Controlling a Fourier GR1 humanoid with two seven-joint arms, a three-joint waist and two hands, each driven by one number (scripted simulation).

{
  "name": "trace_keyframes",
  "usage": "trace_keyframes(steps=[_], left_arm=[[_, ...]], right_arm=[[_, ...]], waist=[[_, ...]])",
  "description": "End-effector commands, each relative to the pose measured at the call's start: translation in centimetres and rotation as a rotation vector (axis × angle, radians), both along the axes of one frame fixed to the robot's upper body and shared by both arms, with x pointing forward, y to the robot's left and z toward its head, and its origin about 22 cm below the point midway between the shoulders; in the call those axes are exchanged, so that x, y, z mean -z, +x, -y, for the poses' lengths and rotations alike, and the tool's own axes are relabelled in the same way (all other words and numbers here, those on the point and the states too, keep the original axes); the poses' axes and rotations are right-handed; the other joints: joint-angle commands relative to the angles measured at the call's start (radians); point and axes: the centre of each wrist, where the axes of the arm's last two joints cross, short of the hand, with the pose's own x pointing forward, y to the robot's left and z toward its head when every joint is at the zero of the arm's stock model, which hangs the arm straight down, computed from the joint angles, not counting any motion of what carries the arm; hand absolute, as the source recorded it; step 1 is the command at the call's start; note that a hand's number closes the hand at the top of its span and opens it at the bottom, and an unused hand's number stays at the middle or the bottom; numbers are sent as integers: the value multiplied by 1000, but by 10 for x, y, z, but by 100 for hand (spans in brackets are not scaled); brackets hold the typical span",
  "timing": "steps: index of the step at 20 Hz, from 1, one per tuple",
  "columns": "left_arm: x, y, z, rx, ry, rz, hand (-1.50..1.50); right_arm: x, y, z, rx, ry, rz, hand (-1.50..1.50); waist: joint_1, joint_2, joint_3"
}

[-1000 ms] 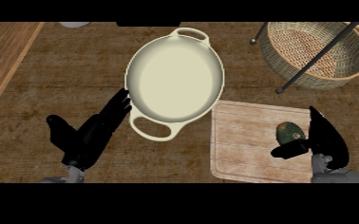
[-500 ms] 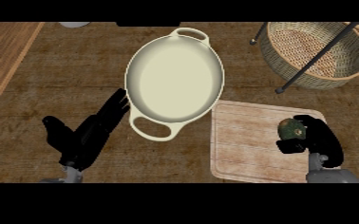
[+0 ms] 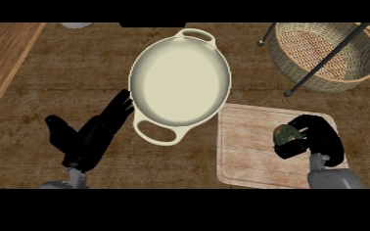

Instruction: Pick the squash from the cutting board and place it in the pot

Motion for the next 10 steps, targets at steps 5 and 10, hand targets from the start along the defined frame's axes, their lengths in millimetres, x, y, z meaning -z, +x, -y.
trace_keyframes(steps=[5,10], left_arm=[[-2,-2,5,21,-2,2,0],[-4,-3,9,9,2,13,0]], right_arm=[[5,-38,-91,-318,-22,-42,150],[-9,-86,-150,-499,-59,-24,150]], waist=[[1,-4,0],[-4,-5,0]])
